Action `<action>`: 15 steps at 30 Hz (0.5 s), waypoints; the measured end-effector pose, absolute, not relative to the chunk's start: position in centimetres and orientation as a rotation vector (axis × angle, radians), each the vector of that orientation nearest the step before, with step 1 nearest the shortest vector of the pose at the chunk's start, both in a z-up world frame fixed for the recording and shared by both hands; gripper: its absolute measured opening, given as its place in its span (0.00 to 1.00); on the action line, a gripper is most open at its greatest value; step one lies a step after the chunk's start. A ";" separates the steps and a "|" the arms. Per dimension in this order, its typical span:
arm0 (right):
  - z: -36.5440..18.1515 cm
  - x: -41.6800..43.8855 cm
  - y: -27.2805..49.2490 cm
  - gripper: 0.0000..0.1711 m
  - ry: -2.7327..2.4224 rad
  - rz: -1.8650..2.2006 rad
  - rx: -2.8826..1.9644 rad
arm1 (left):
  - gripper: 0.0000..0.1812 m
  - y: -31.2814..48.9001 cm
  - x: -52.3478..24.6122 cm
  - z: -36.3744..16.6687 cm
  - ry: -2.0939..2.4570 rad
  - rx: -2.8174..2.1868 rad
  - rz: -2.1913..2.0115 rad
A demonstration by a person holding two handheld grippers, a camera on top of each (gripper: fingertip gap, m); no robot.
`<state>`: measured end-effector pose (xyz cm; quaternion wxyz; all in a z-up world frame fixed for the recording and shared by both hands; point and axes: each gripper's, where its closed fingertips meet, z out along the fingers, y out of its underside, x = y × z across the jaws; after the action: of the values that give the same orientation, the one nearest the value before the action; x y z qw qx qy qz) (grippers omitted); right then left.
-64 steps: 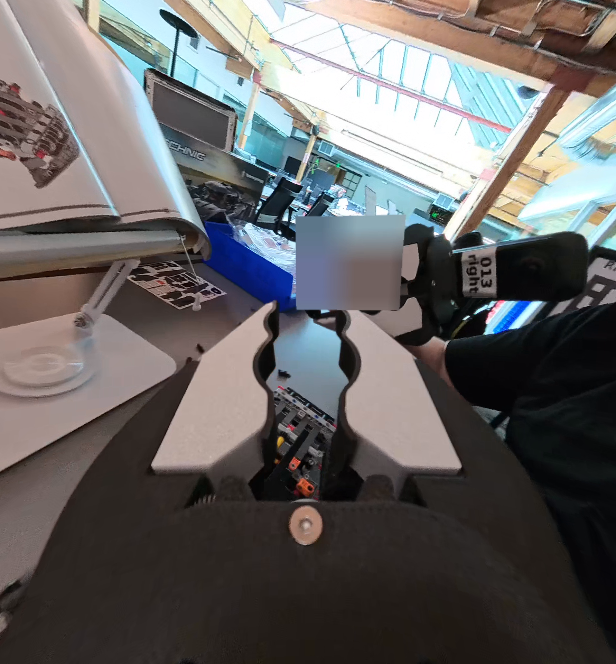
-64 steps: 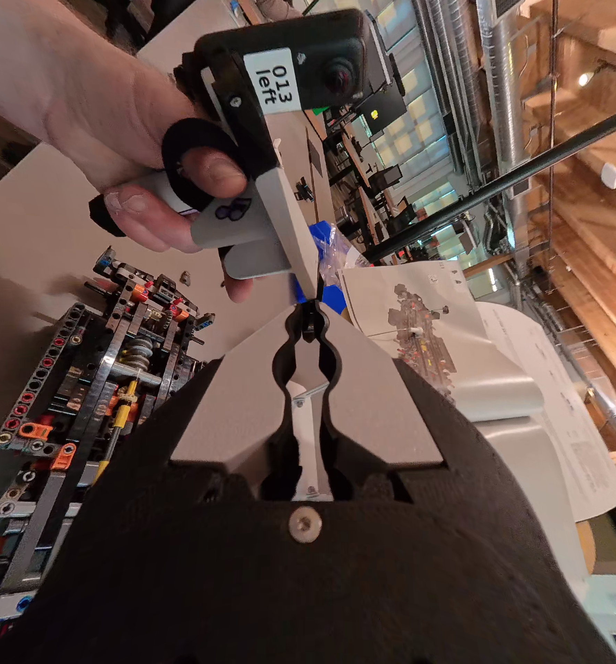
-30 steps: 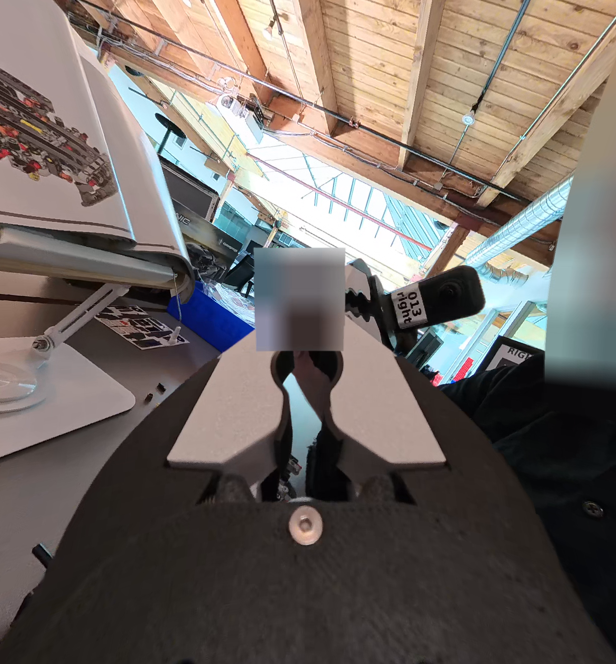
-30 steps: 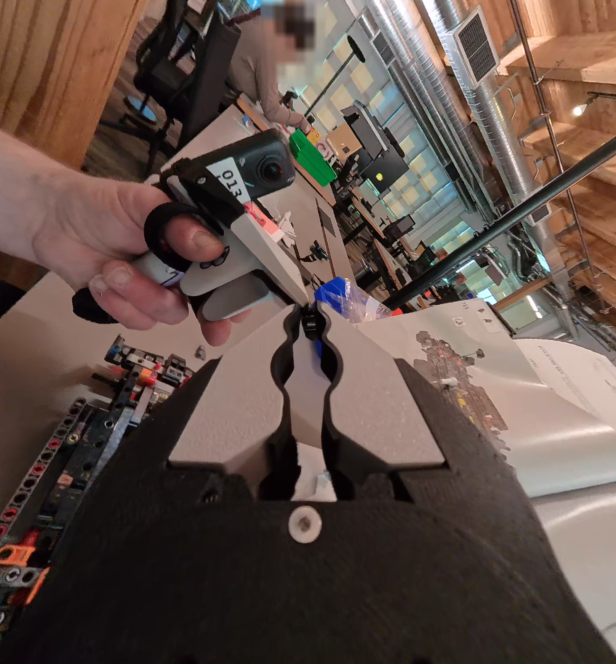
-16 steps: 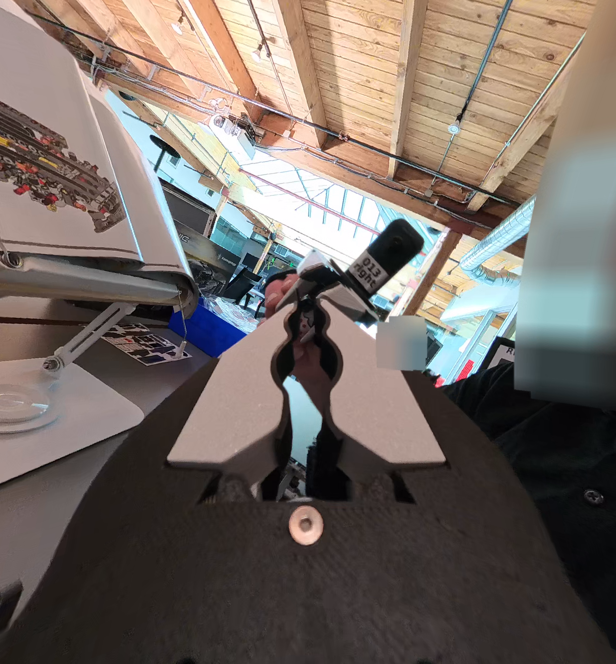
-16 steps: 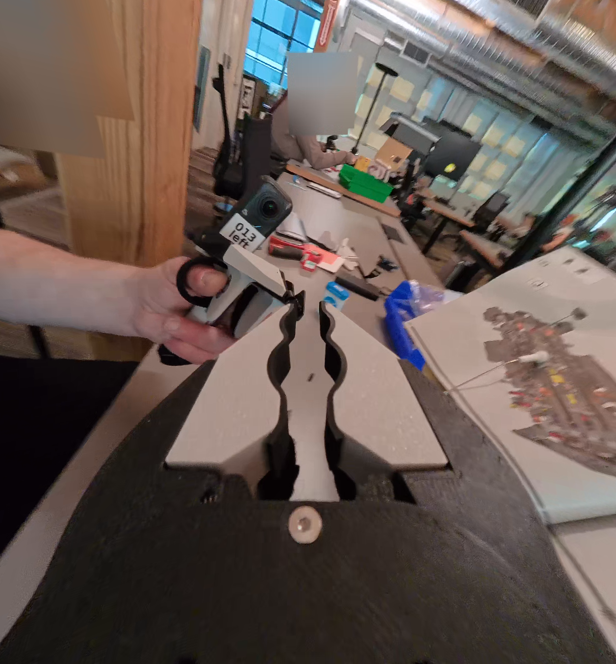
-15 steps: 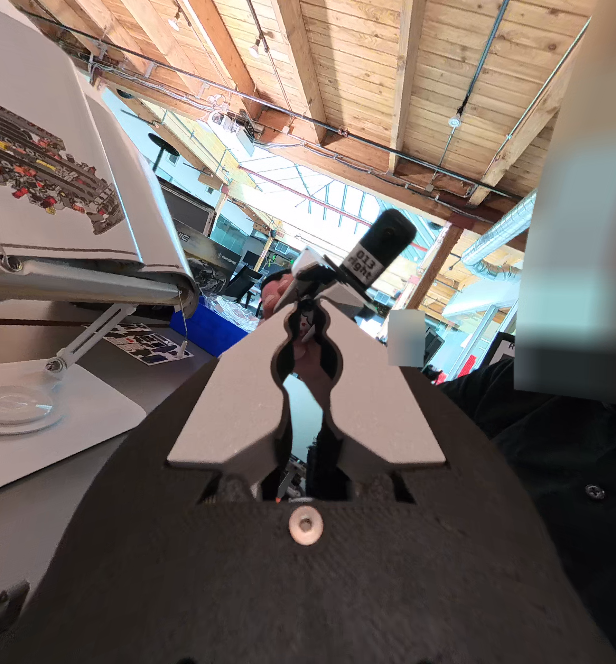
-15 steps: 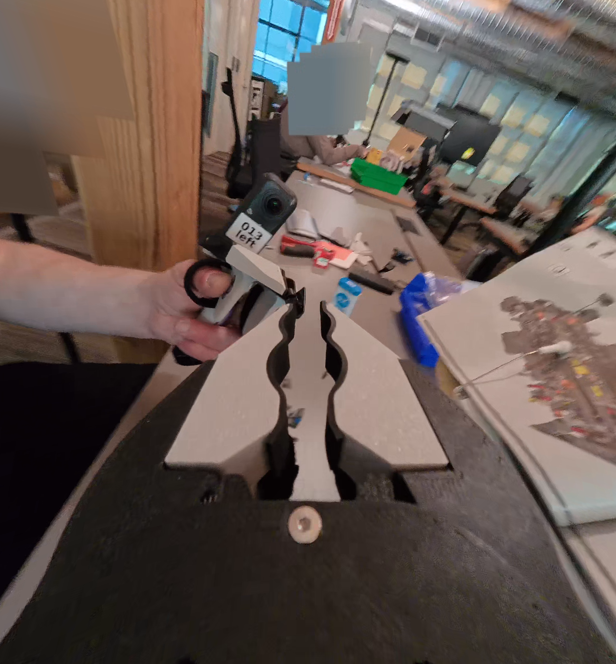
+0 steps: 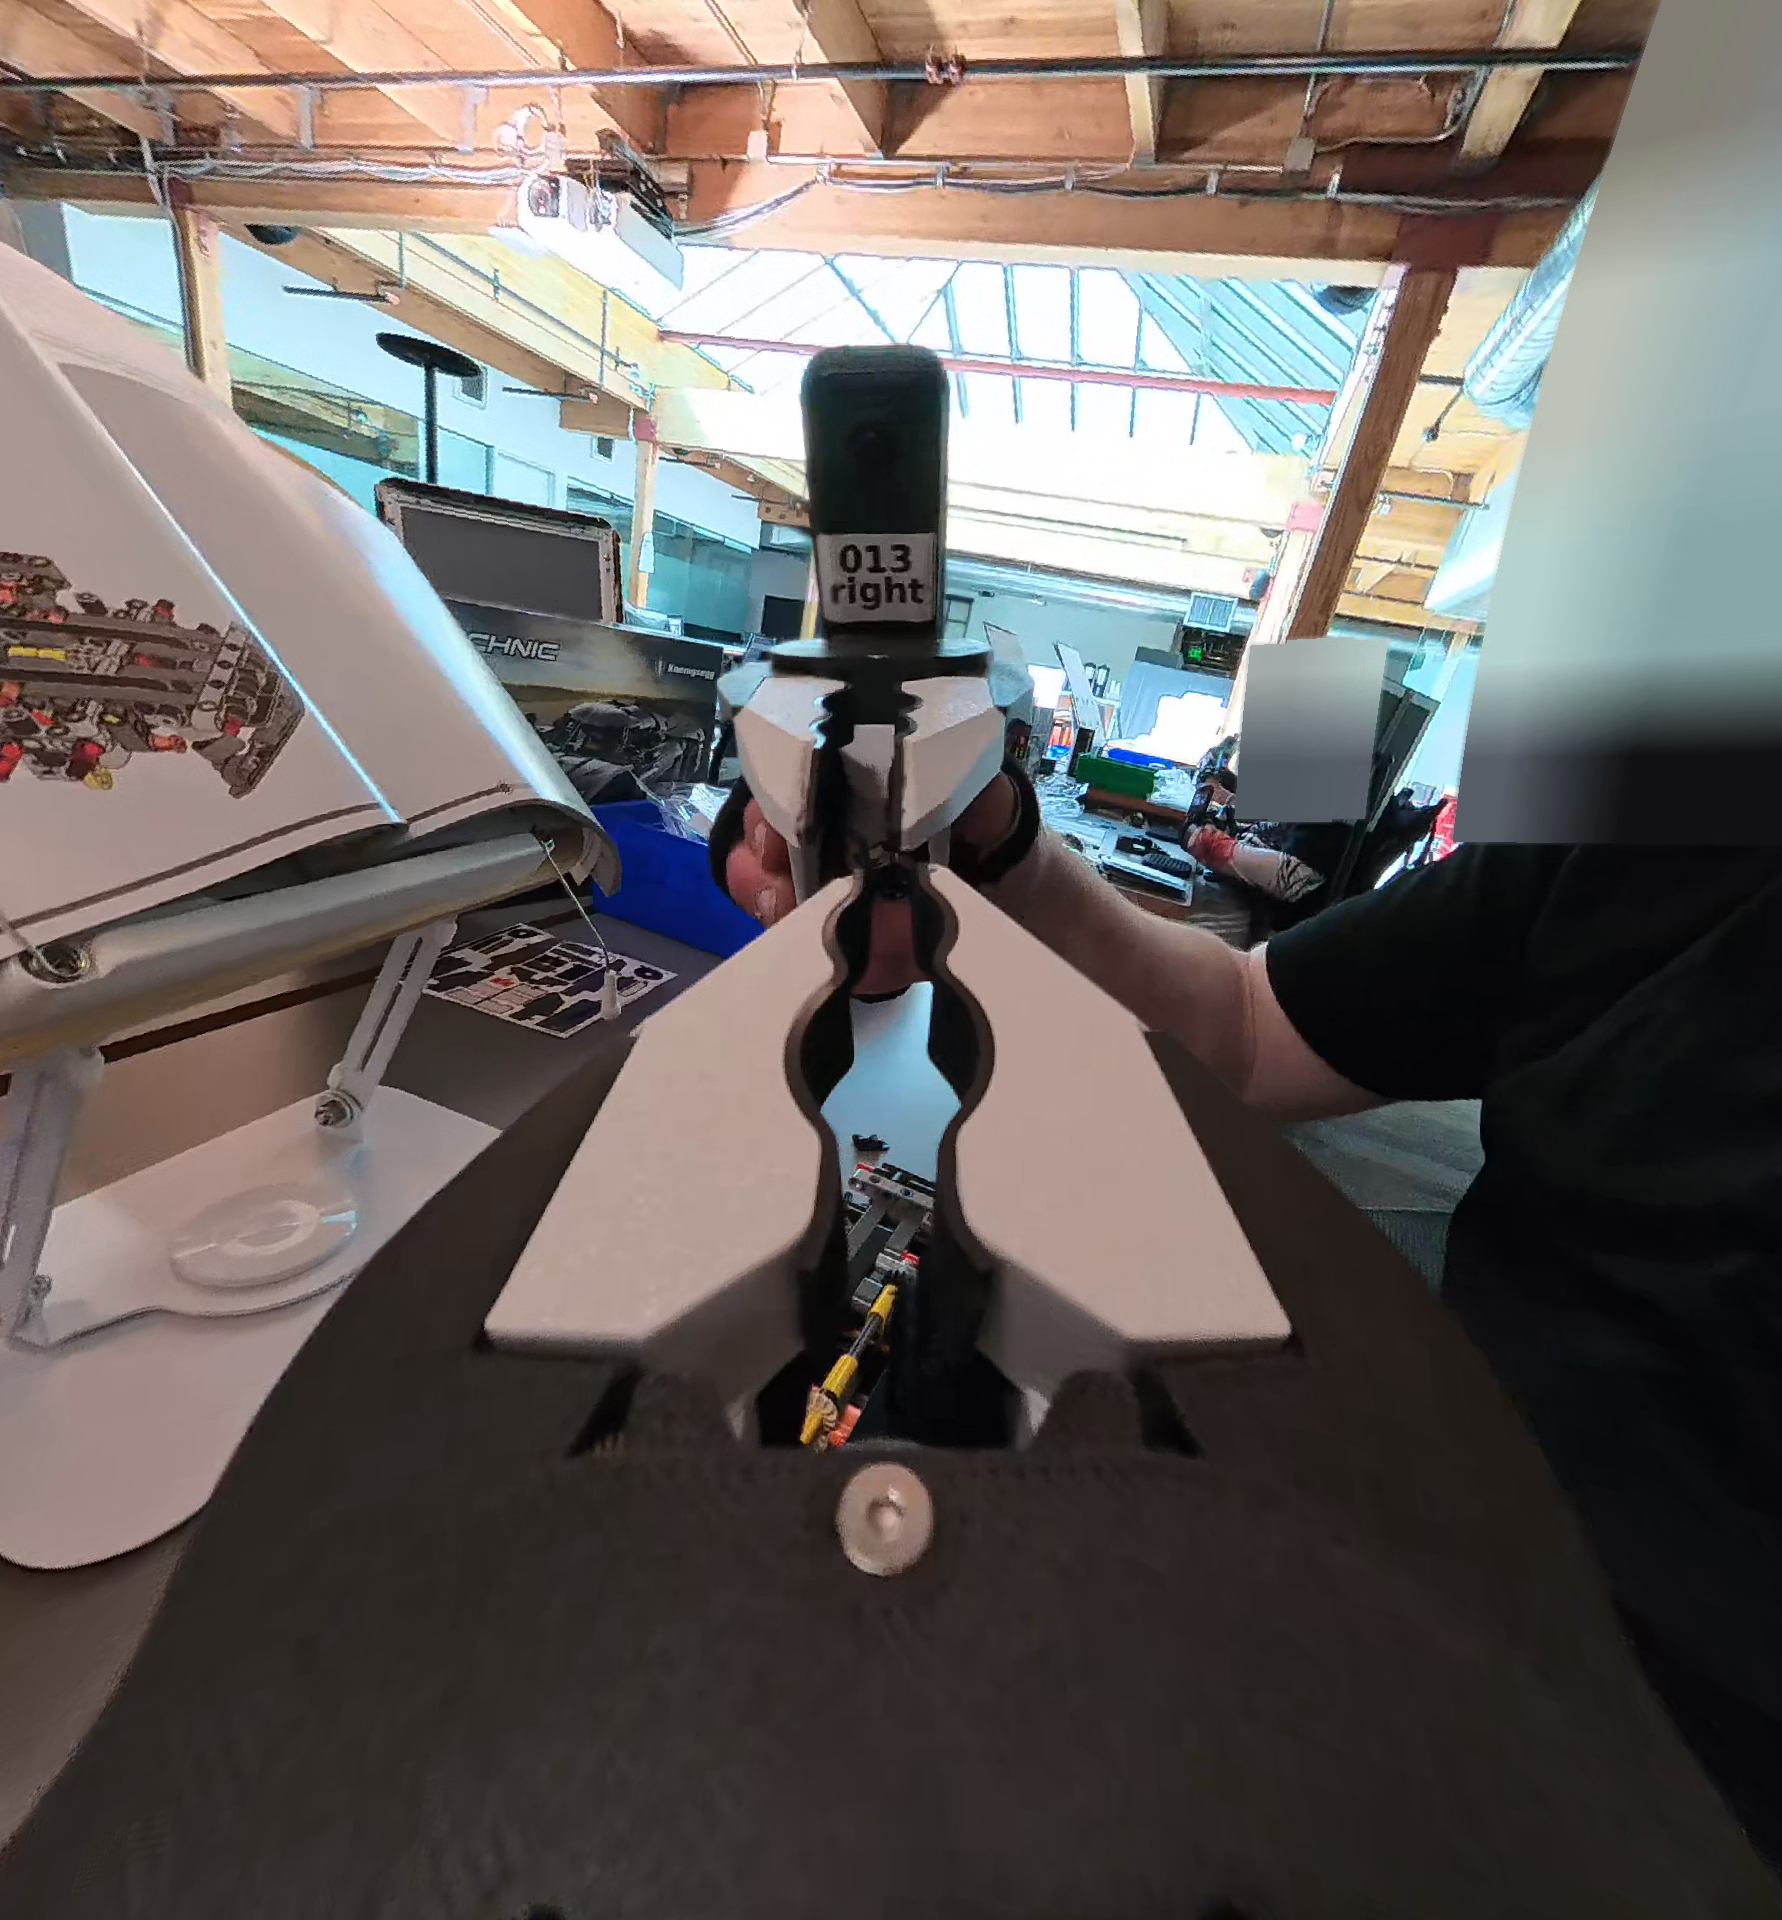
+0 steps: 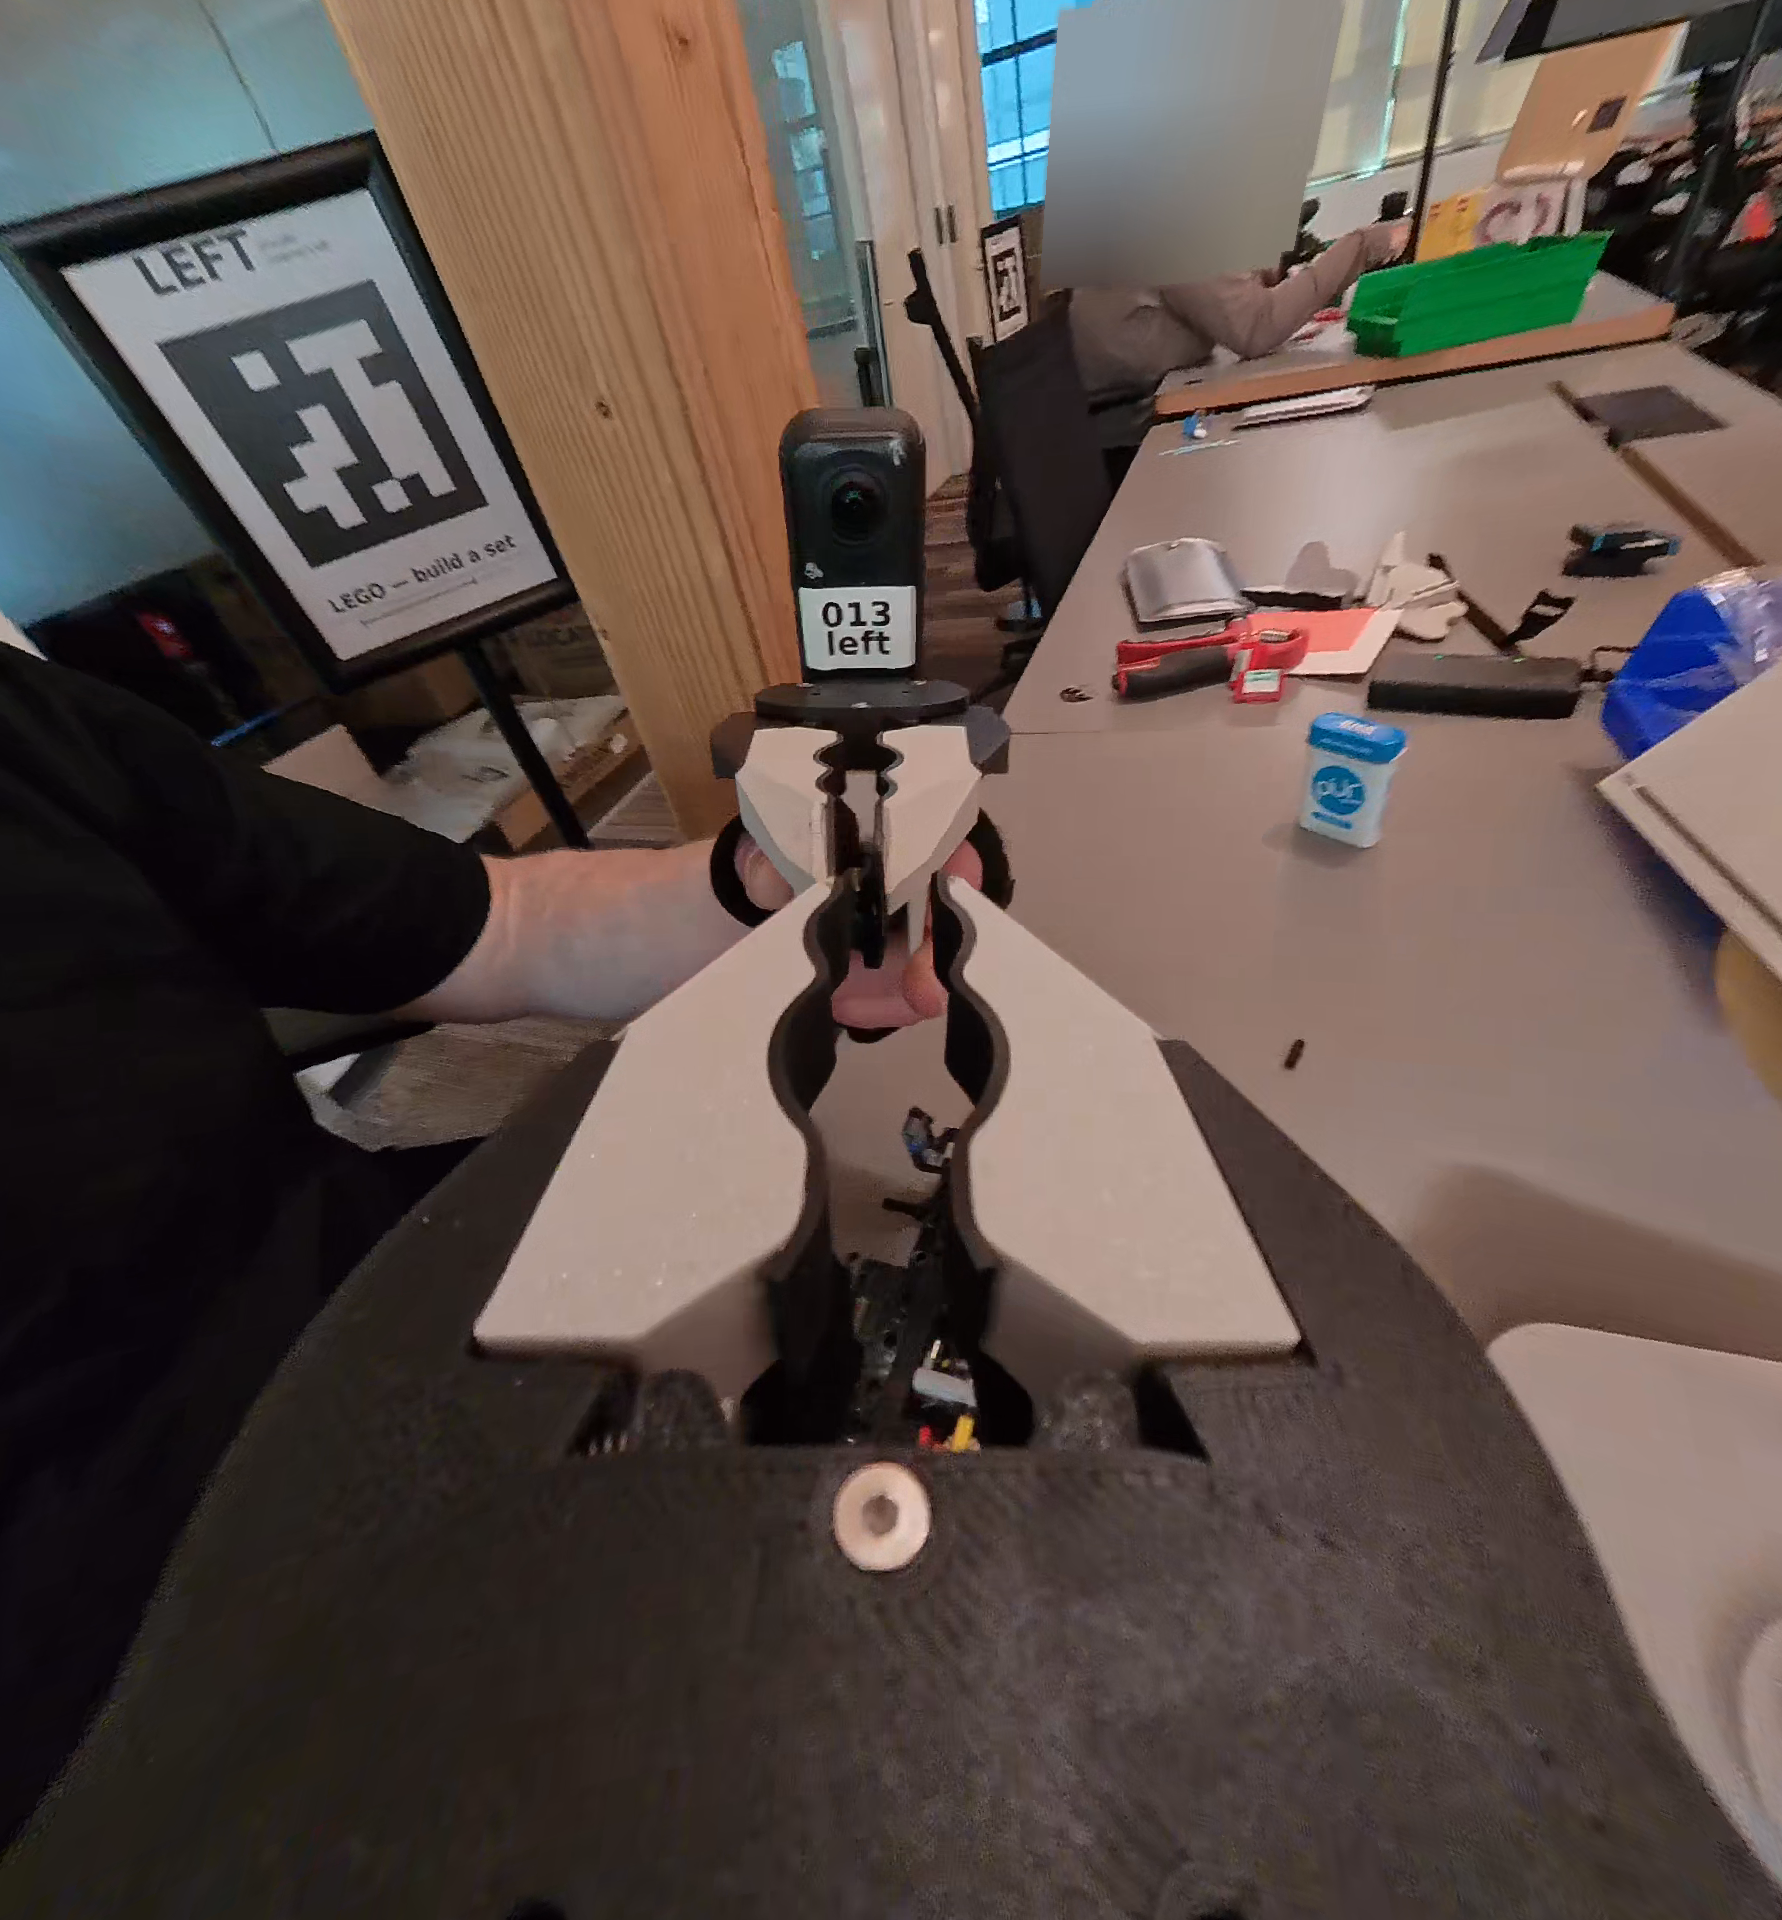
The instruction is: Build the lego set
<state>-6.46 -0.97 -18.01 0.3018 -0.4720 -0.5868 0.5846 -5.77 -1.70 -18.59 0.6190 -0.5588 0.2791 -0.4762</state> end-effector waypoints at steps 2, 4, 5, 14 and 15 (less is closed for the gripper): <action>-18.1 -6.5 -1.1 0.06 -1.569 1.581 -1.270 | 0.03 -1.7 -5.8 -18.6 0.647 -1.291 -1.090; -18.3 -6.6 -1.2 0.05 -1.587 1.584 -1.291 | 0.03 -1.7 -5.8 -18.8 0.657 -1.297 -1.091; -18.3 -6.6 -1.3 0.05 -1.595 1.599 -1.296 | 0.03 -1.8 -5.8 -18.9 0.662 -1.299 -1.093; -18.9 -6.7 -2.1 0.02 -1.606 1.713 -1.337 | 0.03 -2.1 -5.8 -19.3 0.723 -1.325 -1.042; -18.9 -6.8 -2.1 0.01 -1.603 1.711 -1.330 | 0.03 -2.1 -5.8 -19.4 0.728 -1.325 -1.038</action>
<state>-6.75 -2.11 -18.91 0.2211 -0.4813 -0.5798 0.6191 -5.77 -2.13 -19.36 0.6080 -0.5736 0.3152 -0.4494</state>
